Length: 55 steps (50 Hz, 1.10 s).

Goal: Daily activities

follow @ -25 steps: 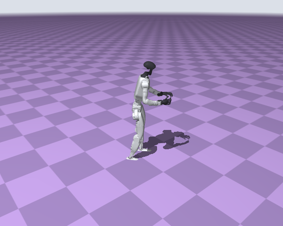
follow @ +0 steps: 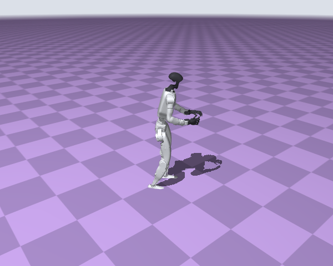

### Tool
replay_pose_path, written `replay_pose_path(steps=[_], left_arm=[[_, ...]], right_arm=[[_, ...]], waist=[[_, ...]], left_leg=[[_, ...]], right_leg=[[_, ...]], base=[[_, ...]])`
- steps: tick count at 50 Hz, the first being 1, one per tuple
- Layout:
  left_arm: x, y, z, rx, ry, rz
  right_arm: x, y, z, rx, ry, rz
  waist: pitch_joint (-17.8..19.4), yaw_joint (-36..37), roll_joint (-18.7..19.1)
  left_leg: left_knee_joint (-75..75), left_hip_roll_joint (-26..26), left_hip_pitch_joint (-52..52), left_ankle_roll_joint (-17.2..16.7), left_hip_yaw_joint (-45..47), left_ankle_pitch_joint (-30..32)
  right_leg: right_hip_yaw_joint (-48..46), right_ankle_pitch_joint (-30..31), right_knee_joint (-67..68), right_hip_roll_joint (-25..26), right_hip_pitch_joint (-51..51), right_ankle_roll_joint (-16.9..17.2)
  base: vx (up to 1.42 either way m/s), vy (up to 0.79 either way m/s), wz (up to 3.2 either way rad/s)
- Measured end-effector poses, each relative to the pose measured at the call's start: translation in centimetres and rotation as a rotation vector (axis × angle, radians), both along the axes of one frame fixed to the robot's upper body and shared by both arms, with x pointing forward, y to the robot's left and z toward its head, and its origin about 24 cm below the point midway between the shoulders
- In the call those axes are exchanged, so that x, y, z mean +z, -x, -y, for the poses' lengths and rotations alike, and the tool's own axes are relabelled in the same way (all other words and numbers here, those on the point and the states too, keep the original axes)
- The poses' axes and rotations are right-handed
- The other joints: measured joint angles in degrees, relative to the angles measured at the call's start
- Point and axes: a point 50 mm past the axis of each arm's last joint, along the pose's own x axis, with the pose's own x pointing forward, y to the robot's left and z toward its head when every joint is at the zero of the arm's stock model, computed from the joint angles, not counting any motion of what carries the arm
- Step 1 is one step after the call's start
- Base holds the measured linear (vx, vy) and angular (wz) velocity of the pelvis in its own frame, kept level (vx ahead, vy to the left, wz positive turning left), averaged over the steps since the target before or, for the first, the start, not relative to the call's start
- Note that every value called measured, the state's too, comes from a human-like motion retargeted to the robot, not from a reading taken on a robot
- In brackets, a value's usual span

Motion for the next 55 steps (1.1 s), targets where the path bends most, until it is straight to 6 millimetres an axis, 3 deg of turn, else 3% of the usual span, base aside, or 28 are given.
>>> replay_pose_path(steps=[4,18,35,48,55], left_arm=[[1.1,-1.0,-1.6,0.038,-0.022,0.028],[3.3,-1.0,-4.1,0.078,-0.124,0.158],[7.1,-1.6,-3.4,0.066,-0.212,0.289],[9.3,-1.7,-4.2,0.096,-0.259,0.34],[9.6,-2.0,-4.6,0.122,-0.292,0.318]], right_arm=[[0.7,-0.5,0.2,0.013,-0.022,0.007],[0.9,-0.6,-1.5,0.089,-0.115,-0.044],[2.7,-1.2,-4.1,0.245,-0.247,-0.077],[2.3,-0.5,-4.4,0.296,-0.458,-0.187],[2.0,-0.7,-5.0,0.31,-0.558,-0.25]], waist=[[0.48,0.41,0.31],[0.48,0.72,-0.36],[1.01,-0.09,-0.15],[2.78,-0.15,2.68],[3.81,-0.22,4.66]], left_leg=[[0.2,1.25,0.34,-0.22,0.34,-1.17],[3.62,1.61,0.38,-0.5,0.54,-3.1],[8.23,3.46,-1.12,-2.02,-1.03,-4.06],[17.83,6.59,-3.48,-4.37,-3.22,-6.26],[26.81,9.77,-6.2,-4.21,-2.61,-11.08]], right_leg=[[-0.08,1.15,-3.72,1.61,1.99,-0.17],[-0.73,-0.18,-1.82,1.61,2.94,-0.29],[-2.45,-1.01,-1.77,3.38,4.15,-1.52],[-4.08,-0.75,-2.99,6.9,7.38,-3.62],[-4.94,-0.41,-3.48,9.2,9.07,-4.87]], base=[[0.01,0.0,-0.04],[0.0,0.0,0.0],[-0.03,-0.05,0.05],[-0.06,-0.1,0.06],[-0.03,-0.08,0.06]])
